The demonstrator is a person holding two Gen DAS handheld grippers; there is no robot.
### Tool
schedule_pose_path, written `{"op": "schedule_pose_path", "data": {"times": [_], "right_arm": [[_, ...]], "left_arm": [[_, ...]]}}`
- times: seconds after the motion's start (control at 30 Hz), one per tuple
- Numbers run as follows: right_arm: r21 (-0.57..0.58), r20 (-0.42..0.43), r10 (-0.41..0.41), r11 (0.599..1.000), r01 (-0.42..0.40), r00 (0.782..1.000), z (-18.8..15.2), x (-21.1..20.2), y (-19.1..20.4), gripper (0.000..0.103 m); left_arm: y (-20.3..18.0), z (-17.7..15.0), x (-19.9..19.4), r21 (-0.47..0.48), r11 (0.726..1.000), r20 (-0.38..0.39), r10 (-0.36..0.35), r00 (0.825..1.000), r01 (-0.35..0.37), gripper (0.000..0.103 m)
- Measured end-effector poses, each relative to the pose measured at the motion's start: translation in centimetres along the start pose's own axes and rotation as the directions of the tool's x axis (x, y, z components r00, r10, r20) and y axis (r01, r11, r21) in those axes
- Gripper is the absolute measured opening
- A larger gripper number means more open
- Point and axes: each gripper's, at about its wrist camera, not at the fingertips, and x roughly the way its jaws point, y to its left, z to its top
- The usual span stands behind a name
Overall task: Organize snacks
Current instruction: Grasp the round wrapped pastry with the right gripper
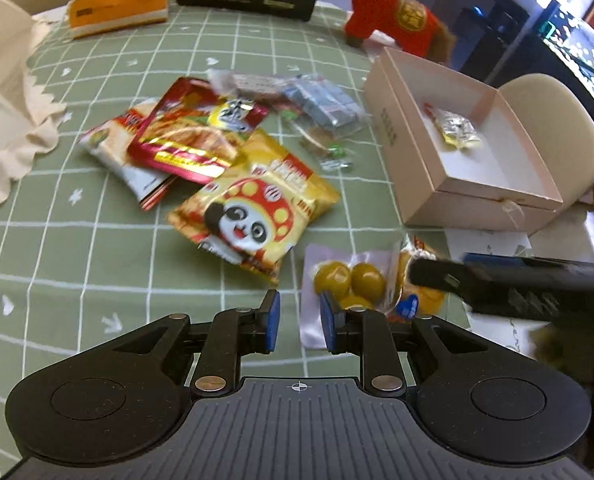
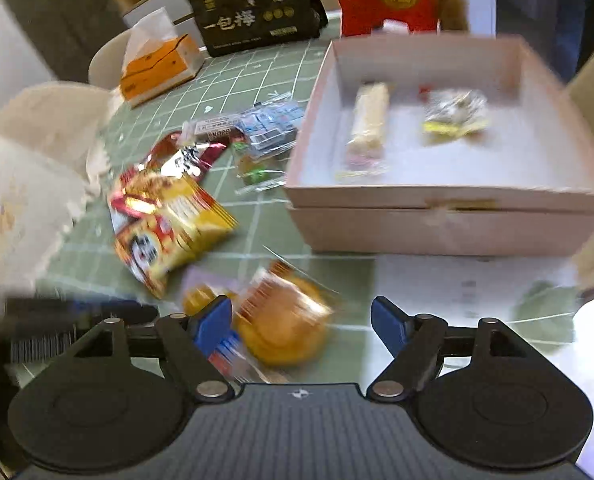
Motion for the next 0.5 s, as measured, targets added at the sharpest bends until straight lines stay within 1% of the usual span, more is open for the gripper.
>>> {"op": "schedule_pose_path", "data": {"times": [0.03, 0.1, 0.13, 0.2, 0.33, 0.4, 0.5], "right_arm": [[-0.004, -0.013, -0.006, 1.000, 0.006, 1.000, 0.2, 0.8, 0.4, 0.078], [-0.061, -0.031, -0.030, 0.998, 0.028, 0.999, 0.0, 1.1, 0.9, 0.066], [-0.103, -0.020, -0.052, 0.993, 0.050, 0.998, -0.5, 0.8, 1.2, 0.057], [-0.139, -0.005, -0.082, 0.987, 0.081, 0.997, -1.1, 0.1, 0.7, 0.056], [-0.140, 0.023, -0.146, 0.979, 0.147, 0.989, -2.6, -1.6, -2.3, 0.057], [-0.136, 0.033, -0.163, 0.977, 0.166, 0.986, -3.0, -2.2, -3.5, 0.057], [-0.122, 0.050, -0.178, 0.976, 0.183, 0.983, -3.6, -2.8, -4.4, 0.061]], "left_arm": [[0.1, -0.1, -0.1, -0.006, 1.000, 0.000, -0.002, 1.000, 0.002, 0.025], [0.2, -0.3, -0.3, -0.009, 1.000, 0.000, -0.009, 1.000, 0.009, 0.025], [0.2, -0.3, -0.4, -0.007, 1.000, 0.000, -0.014, 1.000, 0.014, 0.025], [-0.1, -0.3, -0.2, -0.007, 1.000, 0.003, -0.024, 1.000, 0.024, 0.025], [-1.5, 0.0, 0.9, 0.004, 1.000, -0.002, -0.030, 1.000, 0.030, 0.025], [-2.7, 0.0, 1.5, 0.035, 0.999, -0.004, -0.019, 1.000, 0.019, 0.025], [-4.6, -0.2, 2.4, 0.118, 0.993, -0.017, 0.003, 1.000, -0.001, 0.026]]}}
